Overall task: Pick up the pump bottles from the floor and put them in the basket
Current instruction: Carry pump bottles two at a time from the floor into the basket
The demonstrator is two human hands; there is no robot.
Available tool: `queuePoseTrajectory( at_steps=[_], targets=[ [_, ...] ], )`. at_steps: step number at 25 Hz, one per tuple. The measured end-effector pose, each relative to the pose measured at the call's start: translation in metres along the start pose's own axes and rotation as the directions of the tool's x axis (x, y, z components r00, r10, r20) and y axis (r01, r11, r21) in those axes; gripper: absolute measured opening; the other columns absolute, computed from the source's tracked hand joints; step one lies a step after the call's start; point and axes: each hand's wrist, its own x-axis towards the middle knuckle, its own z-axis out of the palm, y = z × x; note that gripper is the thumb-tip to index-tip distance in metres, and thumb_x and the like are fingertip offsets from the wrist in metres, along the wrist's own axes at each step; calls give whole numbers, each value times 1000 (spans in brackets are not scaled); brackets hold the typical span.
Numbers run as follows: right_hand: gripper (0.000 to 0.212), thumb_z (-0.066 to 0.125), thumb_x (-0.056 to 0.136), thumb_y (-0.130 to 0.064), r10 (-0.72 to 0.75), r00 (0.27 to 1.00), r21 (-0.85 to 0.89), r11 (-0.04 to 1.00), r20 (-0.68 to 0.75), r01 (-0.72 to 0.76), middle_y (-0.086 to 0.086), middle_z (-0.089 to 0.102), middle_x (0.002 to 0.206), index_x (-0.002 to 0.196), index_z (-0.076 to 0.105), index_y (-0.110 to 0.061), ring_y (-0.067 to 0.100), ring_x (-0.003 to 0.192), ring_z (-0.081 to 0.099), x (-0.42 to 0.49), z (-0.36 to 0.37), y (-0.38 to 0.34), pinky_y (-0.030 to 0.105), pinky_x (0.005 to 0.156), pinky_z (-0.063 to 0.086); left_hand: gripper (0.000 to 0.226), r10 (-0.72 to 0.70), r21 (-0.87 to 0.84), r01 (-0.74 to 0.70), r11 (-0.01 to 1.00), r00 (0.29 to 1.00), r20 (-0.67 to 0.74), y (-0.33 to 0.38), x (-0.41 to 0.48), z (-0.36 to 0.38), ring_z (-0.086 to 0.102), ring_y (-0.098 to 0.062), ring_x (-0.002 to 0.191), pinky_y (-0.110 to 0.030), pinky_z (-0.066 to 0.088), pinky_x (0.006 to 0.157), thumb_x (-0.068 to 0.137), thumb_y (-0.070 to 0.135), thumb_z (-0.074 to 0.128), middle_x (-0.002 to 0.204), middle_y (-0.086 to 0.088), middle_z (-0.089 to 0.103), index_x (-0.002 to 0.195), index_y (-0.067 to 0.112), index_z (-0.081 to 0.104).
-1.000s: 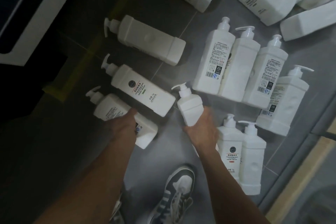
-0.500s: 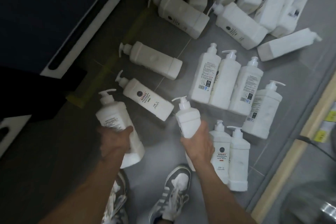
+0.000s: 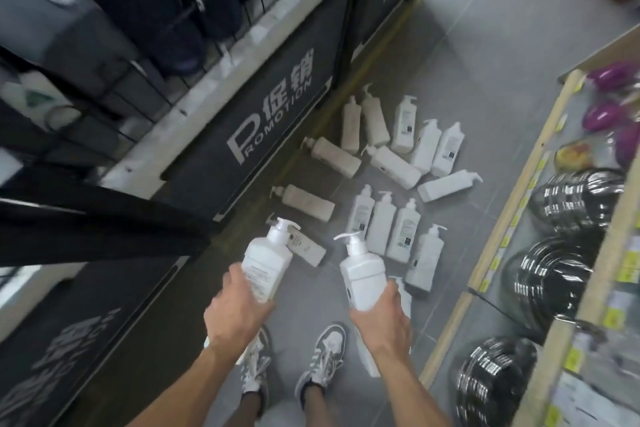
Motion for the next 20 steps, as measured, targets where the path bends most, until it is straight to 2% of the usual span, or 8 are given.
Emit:
queuePoseTrajectory(
  at_steps=[3,5,7,9,11,13,16,20],
  targets=[
    [76,78,73,-43,-71,997,10,997,-30,72,3,60,118,131,35,-20,32,98,63,-69,-76,-19,36,71,42,74,44,-42,-44,998,999,-11,14,-68,-73,66,-30,93,-39,50,76,69,42,77,117,1,56,124,25,30],
    [76,80,73,-44,-57,997,35,998,-52,59,2,61,117,131,37,-21,31,98,63,-108,-111,-28,37,74,45,74,53,-82,-55,995,998,-27,12,-107,-109,66,-27,92,-40,52,77,69,41,78,116,2,56,124,26,31],
    [75,81,71,-45,-61,994,67,995,-90,68,2,62,113,128,39,-21,29,93,61,-144,-138,-34,38,75,48,76,69,-122,-77,990,995,-70,5,-139,-141,65,-24,91,-41,55,77,69,42,79,114,3,57,124,27,30],
    [74,83,68,-44,-56,991,86,994,-119,66,3,64,109,124,40,-20,27,84,58,-176,-159,-41,35,68,46,77,74,-166,-90,982,992,-100,-7,-165,-164,65,-21,91,-38,54,75,70,43,80,115,4,58,126,28,30],
    [75,82,68,-45,-93,985,63,993,-145,103,0,63,106,124,39,-21,25,80,58,-201,-172,-45,32,62,43,77,89,-204,-115,972,987,-132,-20,-184,-183,64,-19,93,-34,49,72,71,42,80,118,4,59,129,28,31],
    [74,79,69,-47,-131,980,28,990,-150,137,-2,61,105,125,37,-22,25,80,58,-215,-176,-48,32,62,43,79,95,-234,-132,963,982,-162,-32,-193,-195,65,-20,96,-33,49,73,70,40,81,121,3,60,130,27,31],
    [74,77,68,-49,-194,965,27,979,-175,202,0,63,109,125,36,-24,27,84,57,-239,-183,-62,35,69,45,82,87,-294,-159,943,966,-242,-54,-212,-220,67,-24,96,-41,56,78,67,40,83,121,2,61,130,27,32],
    [76,78,71,-51,-305,931,-30,952,-203,305,1,59,108,127,35,-22,25,84,51,-258,-189,-88,35,71,42,82,21,-380,-150,913,946,-323,-76,-228,-248,67,-27,99,-45,55,83,64,44,82,118,3,62,129,29,34]
  ],
)
